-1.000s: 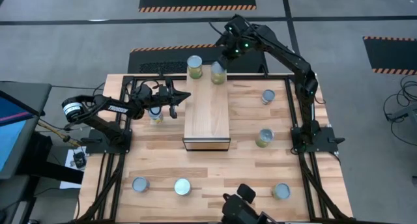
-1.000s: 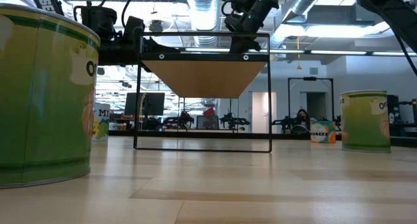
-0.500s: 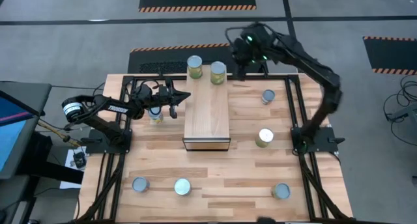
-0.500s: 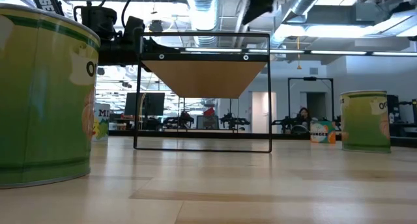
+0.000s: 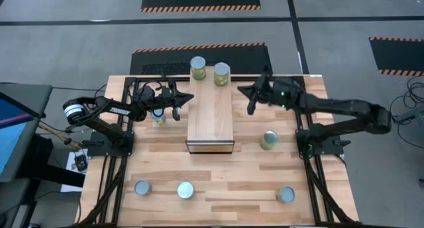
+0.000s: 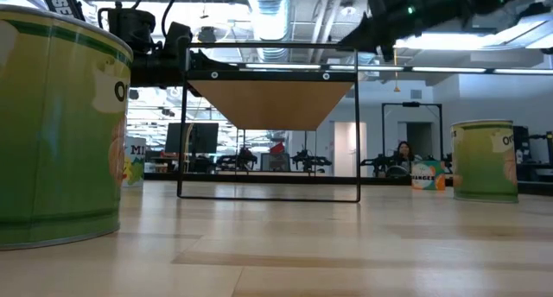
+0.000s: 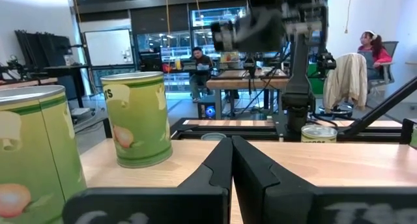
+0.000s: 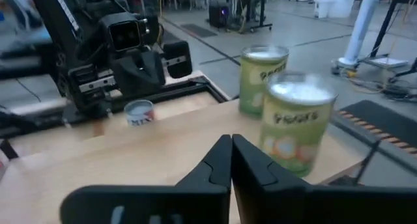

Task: Pick and place cans onto a shelf
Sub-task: Put the canned pears aligned with the other canned pears on the shelf

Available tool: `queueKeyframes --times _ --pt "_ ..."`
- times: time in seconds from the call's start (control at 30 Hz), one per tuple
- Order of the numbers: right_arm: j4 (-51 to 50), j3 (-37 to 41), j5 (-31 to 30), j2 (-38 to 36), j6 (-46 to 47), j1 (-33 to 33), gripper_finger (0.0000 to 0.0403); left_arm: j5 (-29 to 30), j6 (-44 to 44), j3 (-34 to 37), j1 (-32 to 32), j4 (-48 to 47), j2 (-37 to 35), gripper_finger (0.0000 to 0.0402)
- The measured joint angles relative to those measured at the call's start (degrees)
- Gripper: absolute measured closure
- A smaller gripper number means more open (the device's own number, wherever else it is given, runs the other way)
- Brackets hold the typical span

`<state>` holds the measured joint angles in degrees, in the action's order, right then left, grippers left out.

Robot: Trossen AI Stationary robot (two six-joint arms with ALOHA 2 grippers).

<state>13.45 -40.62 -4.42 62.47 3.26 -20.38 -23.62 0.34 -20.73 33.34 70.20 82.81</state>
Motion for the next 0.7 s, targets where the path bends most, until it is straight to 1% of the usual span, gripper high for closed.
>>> queueKeyframes --times 0.07,0.17,0.3,0.43,0.53,0.7 --pt "5.71 3.03 -0.01 1.16 1.87 0.39 0.0366 0.0 -0.04 0.0 0.0 0.01 0.0 0.0401" --pt "10.81 4.08 -0.16 5.03 2.2 0.41 0.0367 0.0 -0.07 0.0 0.0 0.01 0.0 0.0401" --pt "16.07 3.47 -2.6 12.45 1.8 0.39 0.0395 0.0 -0.11 0.0 0.0 -0.05 0.0 0.0401" --pt "17.7 0.2 -3.44 19.3 1.43 -0.03 0.0396 0.0 -0.09 0.0 0.0 -0.11 0.01 0.0401" --pt "18.05 -2.18 -3.55 22.97 1.24 0.06 0.0398 0.0 -0.07 0.0 0.0 -0.16 0.0 0.0401" --pt "18.31 -4.05 -3.53 25.64 0.83 -0.08 0.0398 0.0 -0.07 0.0 0.0 -0.21 0.0 0.0401"
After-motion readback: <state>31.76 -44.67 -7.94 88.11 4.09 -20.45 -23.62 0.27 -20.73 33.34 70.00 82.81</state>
